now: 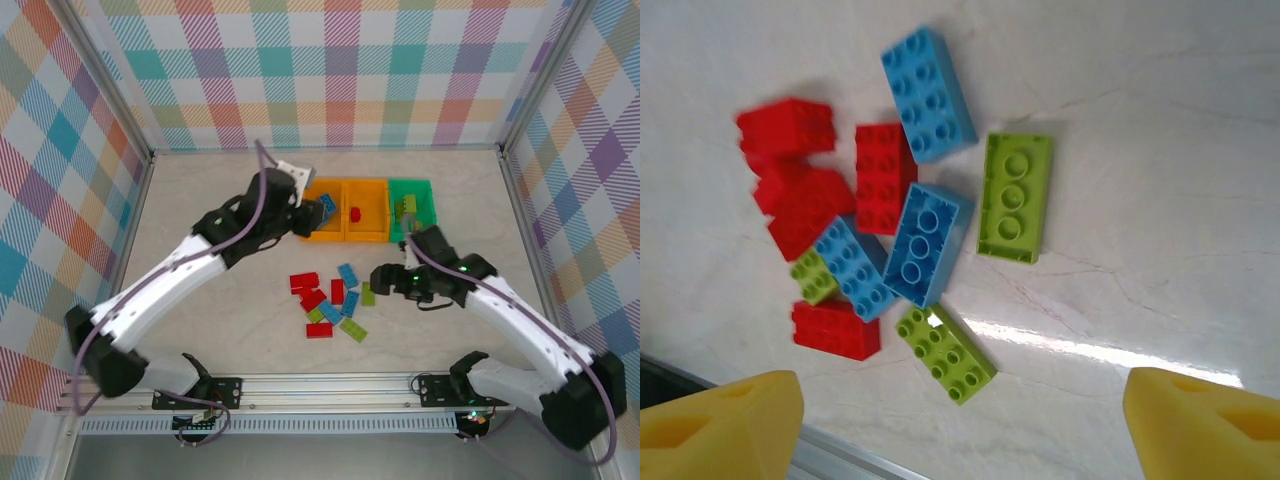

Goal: Sort the legos into containers by color

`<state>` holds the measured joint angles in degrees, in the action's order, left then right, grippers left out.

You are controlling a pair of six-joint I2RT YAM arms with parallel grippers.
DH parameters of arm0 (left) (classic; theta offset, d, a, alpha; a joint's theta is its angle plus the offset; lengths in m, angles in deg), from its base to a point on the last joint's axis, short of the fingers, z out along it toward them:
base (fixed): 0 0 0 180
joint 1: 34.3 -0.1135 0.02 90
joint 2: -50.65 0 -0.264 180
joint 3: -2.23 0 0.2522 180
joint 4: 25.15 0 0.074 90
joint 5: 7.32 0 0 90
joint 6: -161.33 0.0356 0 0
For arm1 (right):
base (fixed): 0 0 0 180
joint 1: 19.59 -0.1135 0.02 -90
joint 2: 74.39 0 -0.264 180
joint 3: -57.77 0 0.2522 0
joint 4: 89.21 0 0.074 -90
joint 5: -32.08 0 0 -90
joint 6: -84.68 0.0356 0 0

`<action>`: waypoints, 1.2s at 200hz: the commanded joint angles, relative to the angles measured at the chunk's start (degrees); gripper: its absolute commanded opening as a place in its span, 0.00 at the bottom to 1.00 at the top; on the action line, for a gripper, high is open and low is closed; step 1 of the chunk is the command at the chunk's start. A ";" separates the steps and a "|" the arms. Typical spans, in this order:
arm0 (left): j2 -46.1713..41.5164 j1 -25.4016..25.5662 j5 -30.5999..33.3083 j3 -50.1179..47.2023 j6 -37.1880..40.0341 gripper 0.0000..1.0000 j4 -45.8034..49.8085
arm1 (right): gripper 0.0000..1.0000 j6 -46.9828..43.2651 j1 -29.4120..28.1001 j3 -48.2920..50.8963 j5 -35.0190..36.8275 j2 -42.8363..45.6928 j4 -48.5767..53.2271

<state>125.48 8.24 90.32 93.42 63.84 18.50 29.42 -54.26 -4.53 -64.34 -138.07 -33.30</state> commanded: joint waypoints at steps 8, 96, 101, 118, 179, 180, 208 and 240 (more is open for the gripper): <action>-11.99 -0.32 -1.79 -11.98 15.05 0.37 -2.40 | 0.71 6.61 -9.08 -6.08 10.64 -11.39 -1.41; -35.30 -0.29 -16.67 -37.31 53.21 0.70 -4.24 | 0.56 11.86 -16.38 -20.91 16.16 -33.08 -0.72; -35.49 -0.29 -16.82 -37.63 53.88 0.72 -4.14 | 0.56 12.19 -16.39 -21.85 16.57 -34.09 -0.13; -36.43 -0.27 -17.80 -39.06 56.14 0.78 -3.58 | 0.54 13.99 -16.56 -24.93 18.50 -38.01 1.91; -38.83 -0.28 -19.98 -40.51 58.20 0.92 -3.30 | 0.50 14.98 -16.74 -27.49 18.63 -44.39 1.53; -38.76 -0.32 -20.01 -40.51 58.24 0.92 -3.28 | 0.50 14.98 -16.74 -27.49 18.63 -44.39 1.53; -38.70 -0.27 -19.86 -40.60 58.62 0.95 -3.31 | 0.42 15.26 -16.91 -27.19 18.02 -45.08 0.66; -38.47 -0.40 -20.02 -40.69 58.81 0.97 -3.41 | 0.42 15.09 -17.03 -27.55 18.02 -46.58 0.80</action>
<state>87.18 7.98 71.72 53.27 121.56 15.51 43.76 -70.70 -30.49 -46.57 -182.70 -33.61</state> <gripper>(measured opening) 0.963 0.418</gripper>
